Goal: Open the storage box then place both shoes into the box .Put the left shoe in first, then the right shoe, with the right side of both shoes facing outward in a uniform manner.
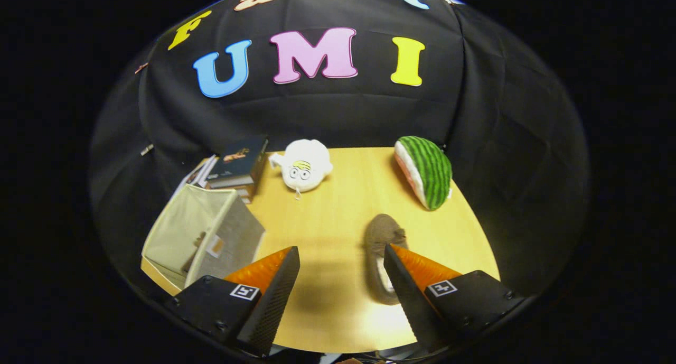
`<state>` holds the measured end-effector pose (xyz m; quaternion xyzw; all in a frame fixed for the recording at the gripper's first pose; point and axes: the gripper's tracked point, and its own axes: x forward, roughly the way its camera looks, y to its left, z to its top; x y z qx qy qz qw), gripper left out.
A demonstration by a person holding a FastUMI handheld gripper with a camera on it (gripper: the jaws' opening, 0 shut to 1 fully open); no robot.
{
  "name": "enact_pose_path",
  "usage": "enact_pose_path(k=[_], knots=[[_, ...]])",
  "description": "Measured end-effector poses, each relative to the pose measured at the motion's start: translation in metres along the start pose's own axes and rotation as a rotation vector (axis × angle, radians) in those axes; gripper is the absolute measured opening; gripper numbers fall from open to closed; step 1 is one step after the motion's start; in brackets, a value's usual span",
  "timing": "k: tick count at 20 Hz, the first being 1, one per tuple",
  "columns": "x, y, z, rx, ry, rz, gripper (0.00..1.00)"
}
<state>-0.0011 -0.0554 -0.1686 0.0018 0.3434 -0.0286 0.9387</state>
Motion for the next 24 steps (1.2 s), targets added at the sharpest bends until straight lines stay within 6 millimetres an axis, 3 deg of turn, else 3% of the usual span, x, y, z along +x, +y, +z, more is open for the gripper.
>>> enact_pose_path(k=[5,10,15,19,22,23,24], knots=[[0.035,-0.073,-0.04,-0.049,0.126,-0.042,0.99],[0.086,-0.104,-0.073,-0.067,0.249,0.001,0.99],[0.131,-0.112,-0.083,-0.039,0.324,0.059,0.99],[0.156,-0.117,-0.089,-0.001,0.355,0.066,0.99],[0.166,-0.107,-0.093,0.061,0.389,0.108,0.99],[0.167,-0.1,-0.094,0.073,0.398,0.143,0.97],[0.167,-0.093,-0.094,0.088,0.407,0.172,0.82]])
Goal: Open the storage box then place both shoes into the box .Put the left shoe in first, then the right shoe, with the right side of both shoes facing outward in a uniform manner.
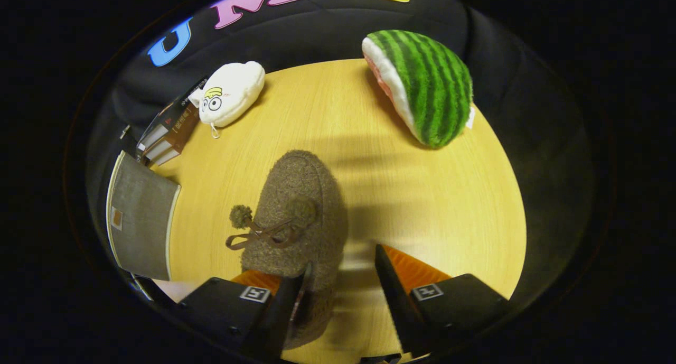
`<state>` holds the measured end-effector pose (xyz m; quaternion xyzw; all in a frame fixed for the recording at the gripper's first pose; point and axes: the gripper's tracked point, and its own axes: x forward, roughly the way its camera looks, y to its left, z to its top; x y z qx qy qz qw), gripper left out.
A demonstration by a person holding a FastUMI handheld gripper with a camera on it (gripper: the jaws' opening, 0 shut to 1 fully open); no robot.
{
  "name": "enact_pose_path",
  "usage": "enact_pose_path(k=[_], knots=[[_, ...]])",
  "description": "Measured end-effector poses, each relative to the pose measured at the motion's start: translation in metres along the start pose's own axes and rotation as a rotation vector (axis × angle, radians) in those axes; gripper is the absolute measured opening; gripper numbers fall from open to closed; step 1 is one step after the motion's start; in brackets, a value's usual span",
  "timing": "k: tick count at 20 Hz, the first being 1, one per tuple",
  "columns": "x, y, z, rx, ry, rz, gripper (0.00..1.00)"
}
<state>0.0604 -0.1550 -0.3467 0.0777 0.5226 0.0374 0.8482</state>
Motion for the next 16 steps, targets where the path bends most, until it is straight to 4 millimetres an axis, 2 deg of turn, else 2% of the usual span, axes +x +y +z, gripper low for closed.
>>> enact_pose_path(k=[1,3,6,10,16], knots=[[0.001,0.005,-0.001,0.003,0.01,0.013,0.68],[0.002,0.004,-0.001,-0.003,0.02,0.005,0.4],[0.001,0.001,-0.002,0.031,0.035,0.006,0.3],[0.0,-0.003,-0.002,0.033,0.025,0.017,0.08],[-0.009,0.003,-0.008,0.029,0.032,0.019,0.05]])
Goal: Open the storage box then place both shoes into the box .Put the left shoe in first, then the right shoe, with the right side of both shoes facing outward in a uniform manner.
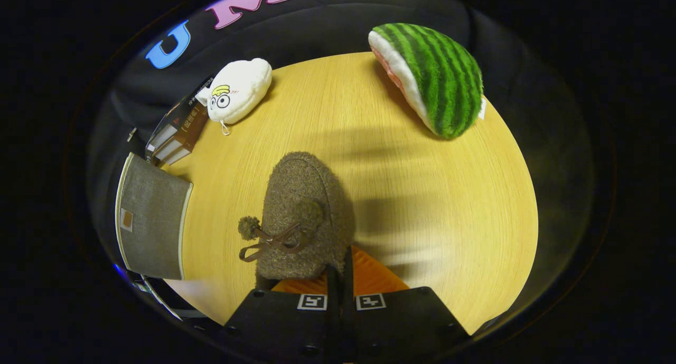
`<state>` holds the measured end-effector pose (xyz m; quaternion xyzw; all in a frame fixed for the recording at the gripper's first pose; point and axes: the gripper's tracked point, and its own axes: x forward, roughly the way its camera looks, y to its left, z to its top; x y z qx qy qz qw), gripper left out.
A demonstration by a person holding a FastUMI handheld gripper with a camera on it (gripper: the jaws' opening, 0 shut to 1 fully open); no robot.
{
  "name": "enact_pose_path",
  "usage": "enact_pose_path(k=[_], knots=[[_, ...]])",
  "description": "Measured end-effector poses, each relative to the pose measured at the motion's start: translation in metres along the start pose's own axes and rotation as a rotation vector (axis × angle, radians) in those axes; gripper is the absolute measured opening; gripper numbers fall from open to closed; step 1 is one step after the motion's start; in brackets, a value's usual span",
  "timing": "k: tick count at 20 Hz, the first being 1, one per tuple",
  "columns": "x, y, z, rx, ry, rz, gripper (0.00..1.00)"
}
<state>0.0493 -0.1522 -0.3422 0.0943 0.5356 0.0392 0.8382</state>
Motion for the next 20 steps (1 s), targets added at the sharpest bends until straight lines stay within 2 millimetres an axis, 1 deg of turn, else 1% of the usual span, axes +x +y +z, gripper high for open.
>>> enact_pose_path(k=[3,6,9,11,16,20], knots=[[-0.015,0.009,0.004,0.035,-0.028,0.011,0.05],[-0.039,0.03,0.013,0.087,-0.064,0.048,0.05],[-0.062,0.059,0.016,0.148,-0.081,0.082,0.05],[-0.076,0.082,0.021,0.194,-0.106,0.099,0.05],[-0.113,0.156,0.037,0.285,-0.209,0.163,0.05],[-0.136,0.216,0.045,0.331,-0.258,0.199,0.05]])
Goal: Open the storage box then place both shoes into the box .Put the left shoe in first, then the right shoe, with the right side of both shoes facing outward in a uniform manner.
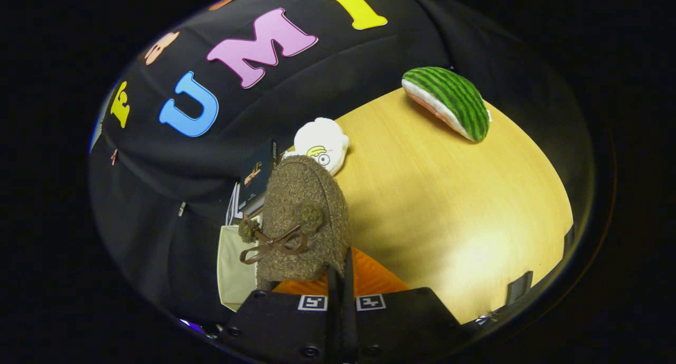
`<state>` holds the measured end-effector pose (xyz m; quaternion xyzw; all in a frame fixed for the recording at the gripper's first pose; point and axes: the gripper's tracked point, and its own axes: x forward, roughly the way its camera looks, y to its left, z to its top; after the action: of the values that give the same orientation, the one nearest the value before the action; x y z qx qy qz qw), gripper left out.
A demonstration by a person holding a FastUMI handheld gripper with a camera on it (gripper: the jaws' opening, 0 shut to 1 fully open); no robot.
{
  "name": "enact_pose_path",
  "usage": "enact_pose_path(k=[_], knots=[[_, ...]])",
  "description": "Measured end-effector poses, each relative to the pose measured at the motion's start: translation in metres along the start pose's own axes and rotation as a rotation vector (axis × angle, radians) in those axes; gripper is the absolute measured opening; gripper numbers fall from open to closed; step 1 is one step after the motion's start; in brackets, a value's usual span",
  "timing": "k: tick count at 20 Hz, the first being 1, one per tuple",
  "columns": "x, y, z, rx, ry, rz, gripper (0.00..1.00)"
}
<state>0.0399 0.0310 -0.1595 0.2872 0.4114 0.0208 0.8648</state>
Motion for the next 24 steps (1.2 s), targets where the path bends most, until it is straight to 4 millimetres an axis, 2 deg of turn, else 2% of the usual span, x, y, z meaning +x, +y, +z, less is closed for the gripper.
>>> enact_pose_path(k=[5,8,10,13,16,19,23,24], knots=[[-0.002,0.078,-0.015,0.027,-0.067,0.054,0.05],[0.006,0.115,-0.029,0.04,-0.087,0.067,0.05],[0.016,0.131,-0.045,0.023,-0.074,0.056,0.05],[0.036,0.144,-0.069,0.0,-0.047,0.022,0.05],[0.051,0.145,-0.087,-0.033,-0.031,-0.03,0.05],[0.065,0.143,-0.098,-0.057,-0.016,-0.075,0.06],[0.071,0.141,-0.104,-0.071,-0.002,-0.099,0.06],[0.071,0.143,-0.106,-0.068,0.001,-0.097,0.1]])
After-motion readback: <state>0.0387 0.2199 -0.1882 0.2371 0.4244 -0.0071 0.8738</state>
